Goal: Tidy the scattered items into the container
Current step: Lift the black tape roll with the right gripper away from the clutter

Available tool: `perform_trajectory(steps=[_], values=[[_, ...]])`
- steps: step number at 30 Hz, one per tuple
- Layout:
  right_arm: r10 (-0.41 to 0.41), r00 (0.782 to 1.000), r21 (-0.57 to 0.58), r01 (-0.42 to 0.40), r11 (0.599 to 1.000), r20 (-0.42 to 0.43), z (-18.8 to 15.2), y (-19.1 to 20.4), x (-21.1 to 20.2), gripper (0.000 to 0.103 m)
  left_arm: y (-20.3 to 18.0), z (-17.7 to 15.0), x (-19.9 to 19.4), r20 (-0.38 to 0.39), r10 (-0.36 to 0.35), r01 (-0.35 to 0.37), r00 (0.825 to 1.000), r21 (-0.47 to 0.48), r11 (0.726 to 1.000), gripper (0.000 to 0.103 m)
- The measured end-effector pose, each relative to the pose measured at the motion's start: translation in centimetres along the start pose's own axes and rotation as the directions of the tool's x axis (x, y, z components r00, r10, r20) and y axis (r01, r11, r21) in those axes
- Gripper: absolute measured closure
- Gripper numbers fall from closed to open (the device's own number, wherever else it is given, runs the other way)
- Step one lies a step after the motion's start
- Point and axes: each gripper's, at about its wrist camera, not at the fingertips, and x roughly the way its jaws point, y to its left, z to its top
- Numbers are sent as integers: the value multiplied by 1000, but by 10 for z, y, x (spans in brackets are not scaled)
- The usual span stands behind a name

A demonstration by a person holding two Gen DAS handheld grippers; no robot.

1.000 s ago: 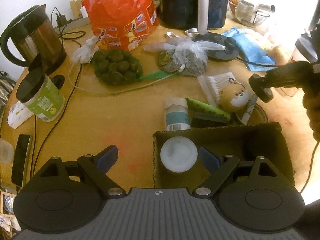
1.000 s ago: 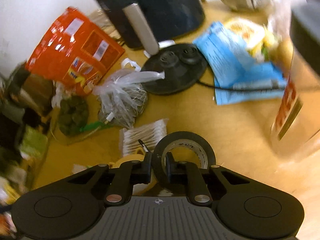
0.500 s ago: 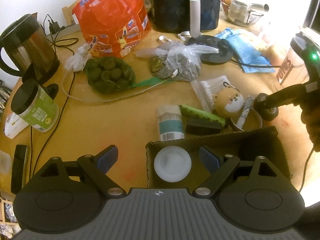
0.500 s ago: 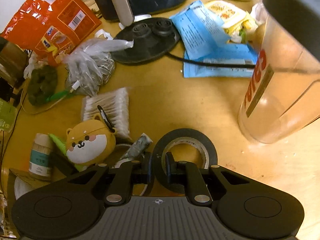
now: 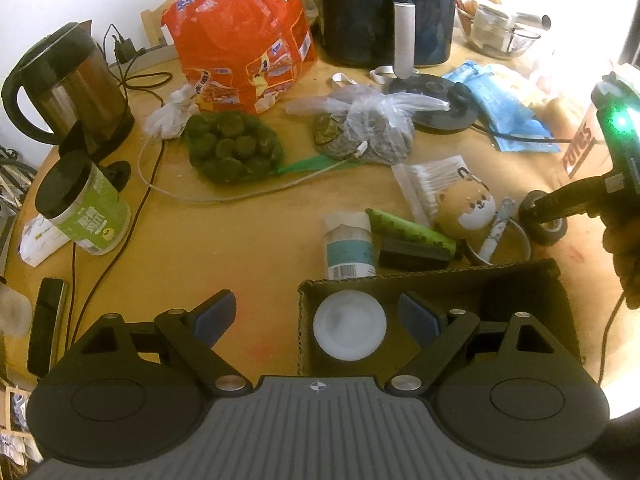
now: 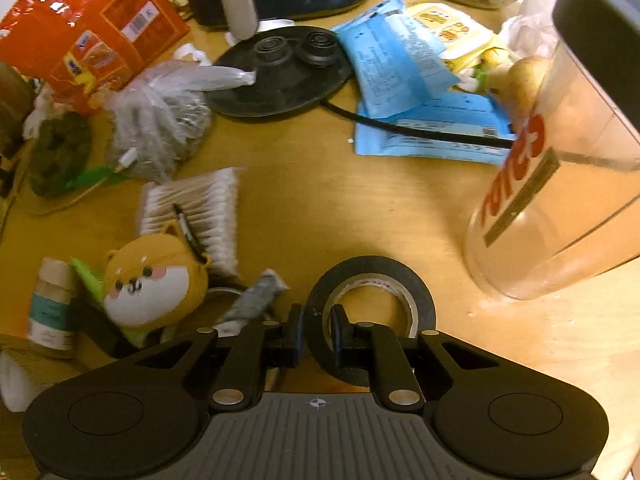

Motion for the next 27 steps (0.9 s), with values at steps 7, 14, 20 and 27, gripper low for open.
perform_trajectory(steps=[7, 14, 20, 27], values=[[-44, 999, -72, 45, 996, 12, -5, 8, 4, 86, -10, -4, -7, 7, 1, -1, 1000, 13, 1000, 13], [-39, 998, -65, 42, 997, 39, -9, 5, -2, 87, -19, -5, -11, 23, -22, 21, 1000, 33, 999, 13], [-18, 996, -8, 18, 1000, 89, -17, -3, -29, 87, -22, 1, -6, 38, -76, 73, 996, 77, 994, 13], [-21, 987, 50, 13, 999, 157, -33, 2, -71, 87, -17, 14, -8, 93, -150, 136, 984, 143, 980, 13]])
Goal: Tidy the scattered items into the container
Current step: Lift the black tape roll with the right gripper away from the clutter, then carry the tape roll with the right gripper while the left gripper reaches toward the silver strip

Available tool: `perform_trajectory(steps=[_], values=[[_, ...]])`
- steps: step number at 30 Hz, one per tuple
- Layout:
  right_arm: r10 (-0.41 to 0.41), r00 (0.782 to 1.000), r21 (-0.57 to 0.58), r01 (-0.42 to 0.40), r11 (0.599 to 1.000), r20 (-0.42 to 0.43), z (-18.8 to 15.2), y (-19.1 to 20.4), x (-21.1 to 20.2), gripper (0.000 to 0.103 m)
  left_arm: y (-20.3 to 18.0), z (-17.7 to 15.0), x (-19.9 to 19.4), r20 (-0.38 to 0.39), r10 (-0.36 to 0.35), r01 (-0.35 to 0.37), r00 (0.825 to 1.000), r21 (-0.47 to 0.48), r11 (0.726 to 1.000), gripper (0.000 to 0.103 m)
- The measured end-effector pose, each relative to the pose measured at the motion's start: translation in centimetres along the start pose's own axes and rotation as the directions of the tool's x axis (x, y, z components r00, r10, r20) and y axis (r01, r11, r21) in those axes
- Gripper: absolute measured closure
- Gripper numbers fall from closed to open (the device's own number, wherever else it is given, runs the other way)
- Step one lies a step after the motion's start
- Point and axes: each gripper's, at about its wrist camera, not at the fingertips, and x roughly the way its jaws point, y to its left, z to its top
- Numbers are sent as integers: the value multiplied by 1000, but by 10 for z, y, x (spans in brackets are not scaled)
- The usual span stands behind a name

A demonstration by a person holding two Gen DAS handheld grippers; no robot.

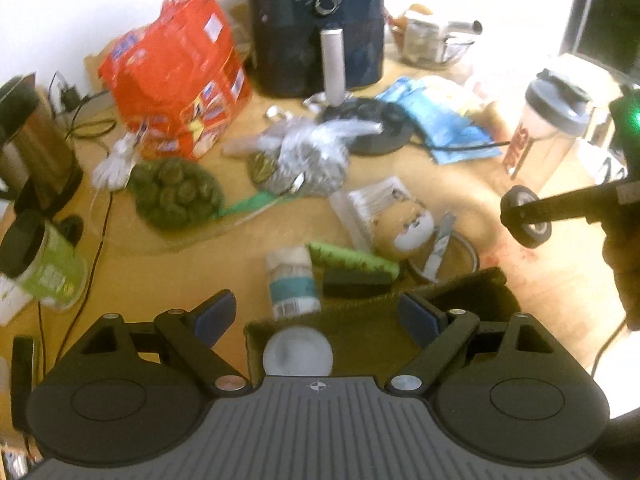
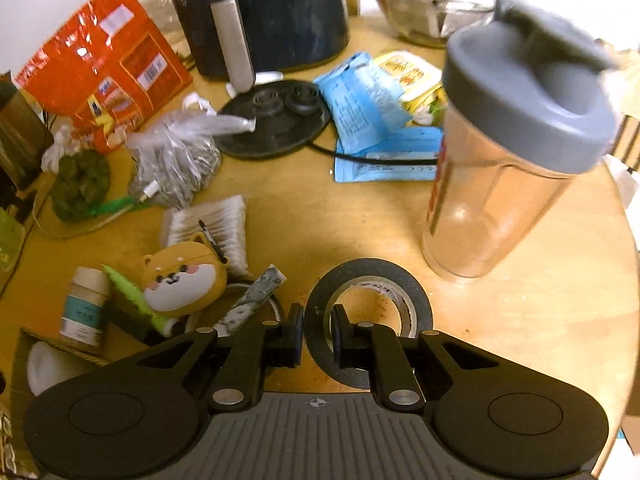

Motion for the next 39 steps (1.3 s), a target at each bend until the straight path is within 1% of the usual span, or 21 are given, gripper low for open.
perform_trajectory(steps=[4, 8, 15, 21, 28, 33, 36, 39], values=[[-9, 999, 29, 8, 1000, 45, -6, 9, -25, 86, 6, 2, 1, 18, -43, 43, 999, 9, 999, 13], [-16, 997, 53, 12, 999, 72, -11, 19, -40, 86, 10, 0, 2, 24, -95, 95, 995, 21, 995, 13], [-48, 996, 62, 44, 997, 73, -25, 41, -52, 86, 18, -3, 3, 36, -183, 181, 982, 41, 983, 13], [-85, 994, 66, 80, 995, 72, -35, 46, -64, 86, 14, 0, 5, 31, -244, 241, 969, 68, 968, 13], [-129, 990, 132, 121, 984, 53, -47, 31, -70, 86, -3, 9, 5, 3, -304, 300, 953, 149, 942, 13], [-122, 992, 163, 114, 980, 37, -56, 21, -66, 86, -18, 20, 10, -33, -338, 338, 940, 208, 918, 13], [-117, 993, 179, 110, 978, 33, -59, 14, -65, 86, -30, 27, 16, -54, -362, 364, 931, 226, 903, 13], [-116, 993, 197, 108, 974, 29, -63, 6, -64, 86, -45, 35, 24, -78, -371, 378, 926, 243, 893, 13]])
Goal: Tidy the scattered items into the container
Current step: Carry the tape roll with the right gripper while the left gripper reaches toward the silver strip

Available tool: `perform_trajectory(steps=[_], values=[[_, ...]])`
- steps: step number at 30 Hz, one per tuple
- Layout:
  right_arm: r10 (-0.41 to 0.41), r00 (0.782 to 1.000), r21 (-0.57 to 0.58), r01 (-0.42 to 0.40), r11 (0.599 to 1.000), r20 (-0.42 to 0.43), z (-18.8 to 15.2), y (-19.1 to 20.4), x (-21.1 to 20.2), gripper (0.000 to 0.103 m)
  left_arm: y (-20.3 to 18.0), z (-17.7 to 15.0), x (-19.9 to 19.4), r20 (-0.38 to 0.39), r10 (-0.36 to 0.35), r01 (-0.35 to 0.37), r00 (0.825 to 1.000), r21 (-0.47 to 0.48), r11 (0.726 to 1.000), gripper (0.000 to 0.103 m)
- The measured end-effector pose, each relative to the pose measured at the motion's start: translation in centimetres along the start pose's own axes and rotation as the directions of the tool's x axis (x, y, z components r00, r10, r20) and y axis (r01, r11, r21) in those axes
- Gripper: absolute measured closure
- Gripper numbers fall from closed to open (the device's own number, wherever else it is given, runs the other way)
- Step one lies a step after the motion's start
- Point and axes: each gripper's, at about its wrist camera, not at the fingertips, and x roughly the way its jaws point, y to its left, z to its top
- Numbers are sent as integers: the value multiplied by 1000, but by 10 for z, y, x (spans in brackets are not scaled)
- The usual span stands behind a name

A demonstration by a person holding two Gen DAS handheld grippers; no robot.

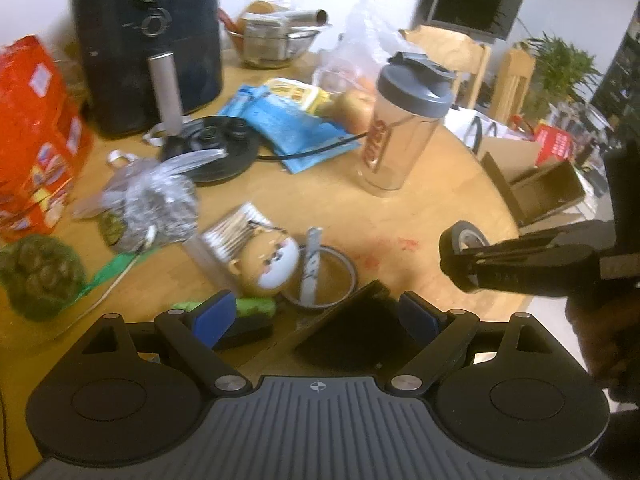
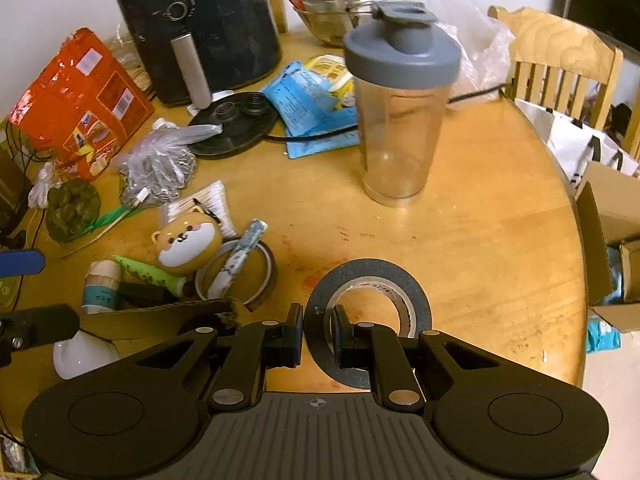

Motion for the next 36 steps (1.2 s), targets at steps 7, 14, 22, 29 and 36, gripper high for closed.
perform_trajectory(steps=[7, 14, 22, 29, 36], values=[[-8, 1000, 51, 9, 999, -16, -5, -30, 4, 86, -18, 18, 34, -62, -20, 22, 998, 33, 999, 14], [-5, 999, 87, 8, 996, -33, -10, -55, 8, 86, -25, 29, 74, -150, -49, 49, 987, -9, 999, 17], [13, 999, 123, -7, 992, -46, -16, -74, 12, 86, -26, 36, 122, -276, -58, 50, 959, -36, 998, 34], [12, 999, 145, -5, 989, -51, -18, -88, 12, 86, -28, 38, 152, -359, -23, 16, 933, -21, 1000, 56], [0, 998, 163, 9, 987, -57, -18, -102, 12, 86, -29, 34, 167, -410, 14, -23, 912, -17, 1000, 87]])
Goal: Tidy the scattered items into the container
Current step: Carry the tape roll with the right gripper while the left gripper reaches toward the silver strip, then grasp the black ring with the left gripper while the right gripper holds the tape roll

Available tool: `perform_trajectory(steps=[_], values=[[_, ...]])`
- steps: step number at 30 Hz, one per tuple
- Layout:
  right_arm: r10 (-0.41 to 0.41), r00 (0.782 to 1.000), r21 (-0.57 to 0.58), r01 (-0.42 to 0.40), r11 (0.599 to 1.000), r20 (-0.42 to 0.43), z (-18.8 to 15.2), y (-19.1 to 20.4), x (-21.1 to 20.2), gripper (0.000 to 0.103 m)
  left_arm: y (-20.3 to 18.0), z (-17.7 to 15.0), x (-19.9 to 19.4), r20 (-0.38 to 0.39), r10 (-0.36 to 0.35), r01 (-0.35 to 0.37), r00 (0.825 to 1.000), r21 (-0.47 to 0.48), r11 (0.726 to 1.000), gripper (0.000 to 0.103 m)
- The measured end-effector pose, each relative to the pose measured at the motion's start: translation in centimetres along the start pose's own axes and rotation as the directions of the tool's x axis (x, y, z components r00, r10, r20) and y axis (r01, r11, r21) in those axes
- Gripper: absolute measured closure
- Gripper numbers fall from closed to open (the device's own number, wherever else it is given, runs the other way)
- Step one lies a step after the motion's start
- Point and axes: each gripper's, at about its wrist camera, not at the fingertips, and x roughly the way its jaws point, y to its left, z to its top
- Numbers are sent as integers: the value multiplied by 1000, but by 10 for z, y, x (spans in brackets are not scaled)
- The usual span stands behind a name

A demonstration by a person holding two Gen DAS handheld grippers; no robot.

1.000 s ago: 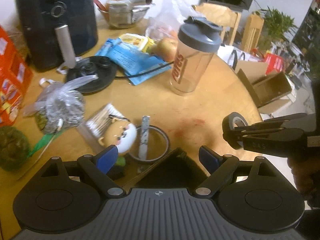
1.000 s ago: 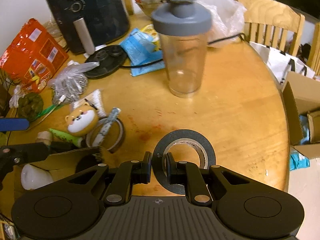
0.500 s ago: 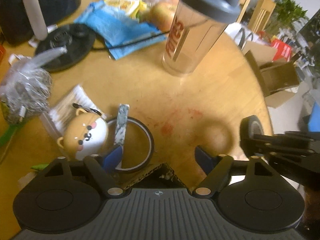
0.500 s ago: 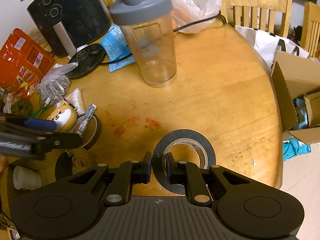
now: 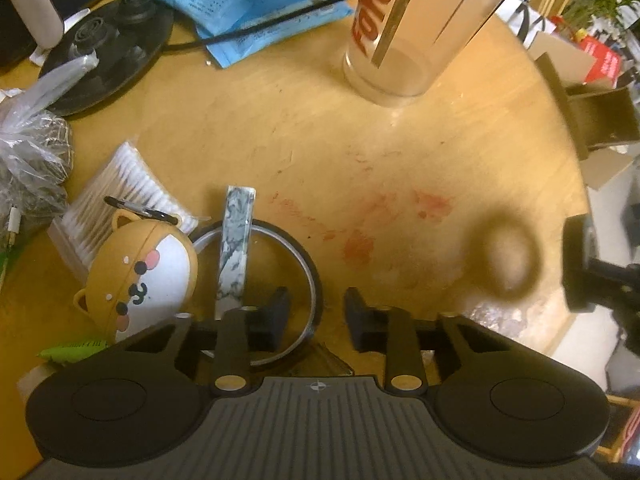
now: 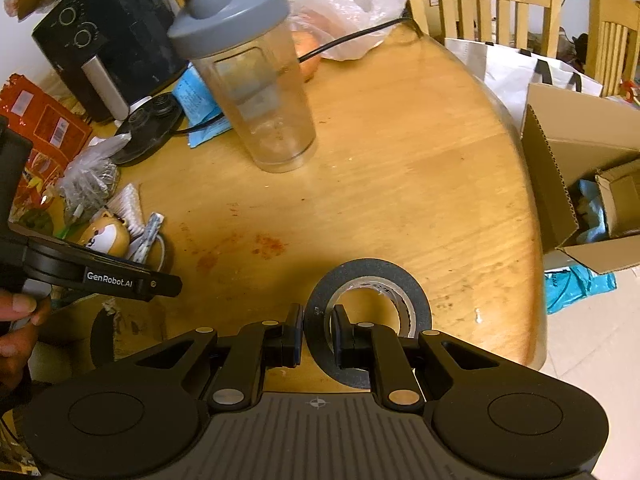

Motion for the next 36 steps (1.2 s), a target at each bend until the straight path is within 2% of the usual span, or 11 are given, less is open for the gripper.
perform_trajectory(steps=[2, 16, 28, 36], values=[[-2, 1000, 4, 2, 1000, -2, 1, -3, 1, 86, 1, -1, 1, -1, 2, -2, 1000, -9, 1000, 93], [23, 1000, -24, -23, 999, -4, 7, -1, 5, 86, -1, -9, -43, 165, 3, -4, 986, 6, 1000, 93], [41, 999, -71, -42, 997, -7, 11, 10, 5, 86, -25, -9, -63, 318, 8, -44, 948, 105, 994, 93], [52, 999, -94, -52, 994, 0, 13, 19, 4, 86, -31, -15, -76, 363, 36, -99, 931, 155, 983, 94]])
